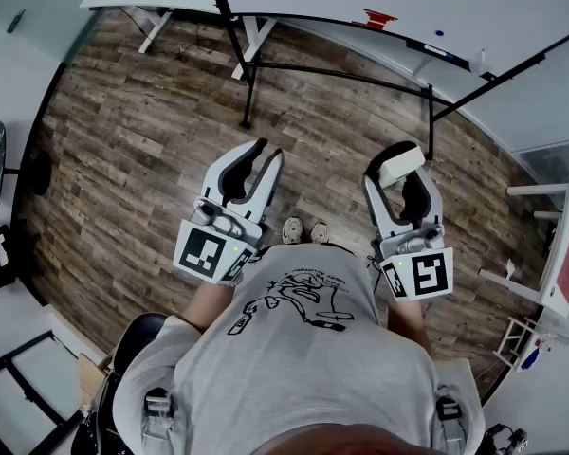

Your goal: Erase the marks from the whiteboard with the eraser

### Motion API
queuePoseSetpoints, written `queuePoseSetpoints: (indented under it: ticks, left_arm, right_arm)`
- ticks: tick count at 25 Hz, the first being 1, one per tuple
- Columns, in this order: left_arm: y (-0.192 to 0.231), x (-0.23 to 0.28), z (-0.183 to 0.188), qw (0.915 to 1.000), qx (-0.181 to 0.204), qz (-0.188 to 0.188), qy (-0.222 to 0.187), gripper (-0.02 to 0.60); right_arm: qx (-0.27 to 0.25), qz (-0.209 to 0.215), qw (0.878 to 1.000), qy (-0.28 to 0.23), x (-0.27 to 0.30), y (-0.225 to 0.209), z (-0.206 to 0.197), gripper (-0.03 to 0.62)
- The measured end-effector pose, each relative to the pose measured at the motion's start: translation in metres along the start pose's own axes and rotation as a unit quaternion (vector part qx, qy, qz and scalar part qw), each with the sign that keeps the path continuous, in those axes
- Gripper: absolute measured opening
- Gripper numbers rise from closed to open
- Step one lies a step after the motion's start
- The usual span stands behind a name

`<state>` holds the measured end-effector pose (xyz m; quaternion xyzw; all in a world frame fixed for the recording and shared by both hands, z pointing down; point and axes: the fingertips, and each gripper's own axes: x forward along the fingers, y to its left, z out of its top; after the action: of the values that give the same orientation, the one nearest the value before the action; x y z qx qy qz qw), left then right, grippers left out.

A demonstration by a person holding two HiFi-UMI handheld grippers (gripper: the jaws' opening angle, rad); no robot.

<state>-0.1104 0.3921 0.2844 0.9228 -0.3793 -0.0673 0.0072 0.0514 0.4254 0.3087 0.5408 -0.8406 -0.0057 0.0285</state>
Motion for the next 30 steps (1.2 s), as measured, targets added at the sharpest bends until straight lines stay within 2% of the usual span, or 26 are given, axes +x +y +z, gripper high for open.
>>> queuePoseSetpoints:
  ticks: [10,15,22,30]
  left_arm:
    - [0.016,-0.013,-0.004,1.0000,-0.007,-0.002,0.005,0.095]
    - [0.017,-0.002,-0.008,0.9998,-0.008,-0.011,0.012,0.095]
    - [0.019,0.038,-0.020,0.9996,-0.006,-0.016,0.022,0.095]
    - [0.033,0.118,-0.033,0.9995,-0.002,-0.007,0.031,0.092]
  right_arm:
    - [0.009,-0.003,1.000,-0.002,0.013,0.012,-0.005,0.259]
    - [0.011,-0.010,1.000,-0.001,0.018,0.002,-0.007,0.259]
    - [0.021,-0.016,1.000,0.001,0.035,-0.035,-0.017,0.259]
    - [0.029,-0.005,1.000,0.007,0.079,-0.105,-0.027,0.259]
